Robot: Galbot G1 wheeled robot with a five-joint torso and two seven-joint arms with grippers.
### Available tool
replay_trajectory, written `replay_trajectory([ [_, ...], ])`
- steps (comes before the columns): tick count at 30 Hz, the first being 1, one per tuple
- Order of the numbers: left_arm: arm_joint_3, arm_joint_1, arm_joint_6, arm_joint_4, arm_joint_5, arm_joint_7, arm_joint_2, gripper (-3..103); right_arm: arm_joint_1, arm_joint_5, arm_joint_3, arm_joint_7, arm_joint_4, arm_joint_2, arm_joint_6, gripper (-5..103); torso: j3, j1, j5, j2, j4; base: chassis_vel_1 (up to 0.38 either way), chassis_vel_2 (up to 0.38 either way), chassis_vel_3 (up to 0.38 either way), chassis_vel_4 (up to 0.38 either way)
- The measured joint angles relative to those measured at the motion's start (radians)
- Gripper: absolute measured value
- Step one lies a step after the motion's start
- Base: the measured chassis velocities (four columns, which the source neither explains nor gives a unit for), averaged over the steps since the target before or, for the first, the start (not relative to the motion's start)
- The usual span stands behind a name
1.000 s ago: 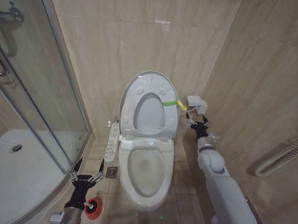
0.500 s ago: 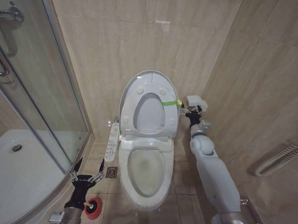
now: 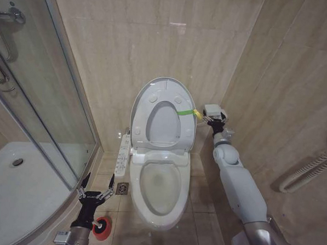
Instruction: Open the toilet lid, clean the toilet bowl with a toilet brush, close the toilet lid, and flush.
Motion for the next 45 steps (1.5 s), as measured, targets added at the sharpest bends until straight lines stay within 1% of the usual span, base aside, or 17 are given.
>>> replay_trajectory([
  [5,0.0,0.0,0.0,0.0,0.0,0.0,0.0,99,0.072,-0.032,-0.003,-0.02,-0.088,0.023,0.026,100,0.0,0.0,0.0,0.0,0.0001,0.0,0.0,0.0,0.0],
  [13,0.0,0.0,0.0,0.0,0.0,0.0,0.0,99,0.15,-0.054,-0.013,-0.038,-0.174,0.031,0.051,100,0.0,0.0,-0.0003,0.0,-0.0001,0.0,0.0,0.0,0.0],
  [19,0.0,0.0,0.0,0.0,0.0,0.0,0.0,99,0.159,-0.056,-0.032,-0.039,-0.177,0.036,0.054,100,0.0,0.0,-0.0002,0.0,-0.0001,0.0,0.0,0.0,0.0],
  [24,0.0,0.0,0.0,0.0,0.0,0.0,0.0,99,0.136,-0.035,-0.062,-0.032,-0.134,0.033,0.045,100,0.0,0.0,0.0,0.0,-0.0002,0.0,0.0,0.0,0.0],
  [27,0.0,0.0,0.0,0.0,0.0,0.0,0.0,99,0.123,-0.023,-0.08,-0.031,-0.107,0.02,0.038,100,0.0,0.0,-0.0002,0.0,-0.0003,0.0,0.0,0.0,0.0],
  [30,0.0,0.0,0.0,0.0,0.0,0.0,0.0,99,0.088,0.02,-0.11,-0.026,-0.051,-0.013,0.019,100,0.0,0.0,-0.0001,0.0,0.0001,0.0,0.0,0.0,0.0],
  [31,0.0,0.0,0.0,0.0,0.0,0.0,0.0,99,0.088,0.02,-0.11,-0.026,-0.051,-0.013,0.019,100,0.0,0.0,-0.0001,0.0,0.0001,0.0,0.0,0.0,0.0],
  [35,0.0,0.0,0.0,0.0,0.0,0.0,0.0,99,0.038,0.048,-0.136,-0.023,0.019,-0.05,0.009,100,0.0,0.0,0.0,0.0,0.0001,0.0,0.0,0.0,0.0],
  [36,0.0,0.0,0.0,0.0,0.0,0.0,0.0,99,0.038,0.048,-0.136,-0.023,0.019,-0.05,0.009,100,0.0,0.0,0.0,0.0,0.0001,0.0,0.0,0.0,0.0],
  [38,0.0,0.0,0.0,0.0,0.0,0.0,0.0,99,0.005,0.062,-0.142,-0.023,0.066,-0.077,0.002,100,0.0,0.0,0.0,0.0,0.0001,0.0,0.0,0.0,0.0],
  [44,0.0,0.0,0.0,0.0,0.0,0.0,0.0,99,-0.055,0.085,-0.14,-0.022,0.139,-0.114,-0.006,100,0.0,0.0,0.0001,0.0,0.0,0.0,0.0,0.0,0.0],
  [45,0.0,0.0,0.0,0.0,0.0,0.0,0.0,99,-0.091,0.096,-0.129,-0.02,0.183,-0.133,-0.011,100,0.0,0.0,-0.0001,0.0,0.0,0.0,0.0,0.0,0.0],
])
